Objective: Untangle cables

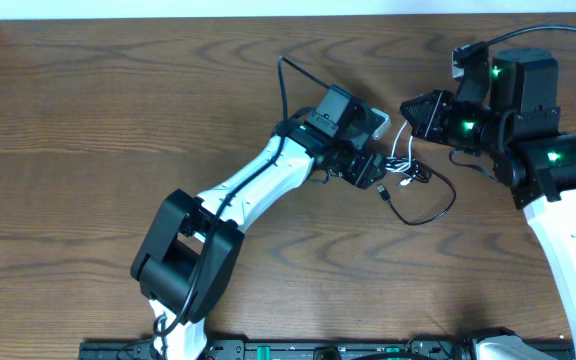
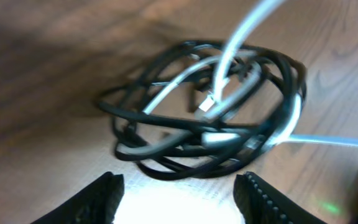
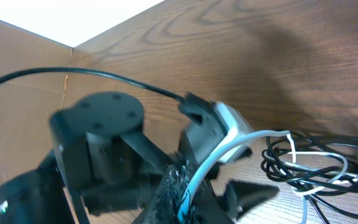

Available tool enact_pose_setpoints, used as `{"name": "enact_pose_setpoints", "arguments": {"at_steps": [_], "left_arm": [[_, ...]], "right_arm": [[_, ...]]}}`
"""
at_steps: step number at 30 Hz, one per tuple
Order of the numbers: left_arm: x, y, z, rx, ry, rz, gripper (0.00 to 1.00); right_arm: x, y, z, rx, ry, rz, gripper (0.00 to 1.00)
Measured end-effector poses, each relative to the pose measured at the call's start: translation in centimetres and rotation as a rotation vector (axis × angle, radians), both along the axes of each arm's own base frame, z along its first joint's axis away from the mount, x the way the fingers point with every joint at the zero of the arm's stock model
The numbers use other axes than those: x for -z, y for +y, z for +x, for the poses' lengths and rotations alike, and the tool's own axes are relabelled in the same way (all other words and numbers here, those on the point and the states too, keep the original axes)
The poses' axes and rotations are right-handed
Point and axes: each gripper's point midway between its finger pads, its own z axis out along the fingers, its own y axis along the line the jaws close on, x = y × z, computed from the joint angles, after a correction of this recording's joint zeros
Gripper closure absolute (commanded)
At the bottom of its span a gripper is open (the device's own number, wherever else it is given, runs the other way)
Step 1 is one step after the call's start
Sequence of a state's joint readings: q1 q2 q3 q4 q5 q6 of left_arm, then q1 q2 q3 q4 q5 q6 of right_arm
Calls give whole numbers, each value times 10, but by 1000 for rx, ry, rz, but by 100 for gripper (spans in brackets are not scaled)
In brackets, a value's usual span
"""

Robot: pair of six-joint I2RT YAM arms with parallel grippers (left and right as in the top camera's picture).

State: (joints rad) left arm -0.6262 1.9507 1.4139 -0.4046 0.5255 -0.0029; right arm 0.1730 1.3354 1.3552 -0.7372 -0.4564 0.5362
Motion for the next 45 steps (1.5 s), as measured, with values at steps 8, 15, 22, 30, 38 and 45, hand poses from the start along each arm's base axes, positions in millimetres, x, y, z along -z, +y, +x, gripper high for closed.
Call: {"name": "enact_pose_setpoints", "arguments": {"at_steps": [8, 15, 22, 30, 38, 45], "left_arm": [[-16, -2, 21, 71, -122, -83, 38], [-21, -30, -9, 285, -211, -112, 47], [-24, -40, -16, 382, -292, -124, 51], [-24, -41, -14, 398, -317, -125, 80], [-23, -41, -14, 392, -307, -129, 92], [-26, -44, -12, 337, -266, -149, 93]], "right_arm": [[-2, 0, 1, -4, -13, -3, 99], [-4, -2, 3, -2, -22, 3, 99], [-11, -4, 5, -24, -38, 49, 99], [-23, -4, 4, -72, -59, 126, 99], [-51, -5, 1, -172, -131, 255, 99], [-64, -13, -3, -214, -147, 333, 99]]}}
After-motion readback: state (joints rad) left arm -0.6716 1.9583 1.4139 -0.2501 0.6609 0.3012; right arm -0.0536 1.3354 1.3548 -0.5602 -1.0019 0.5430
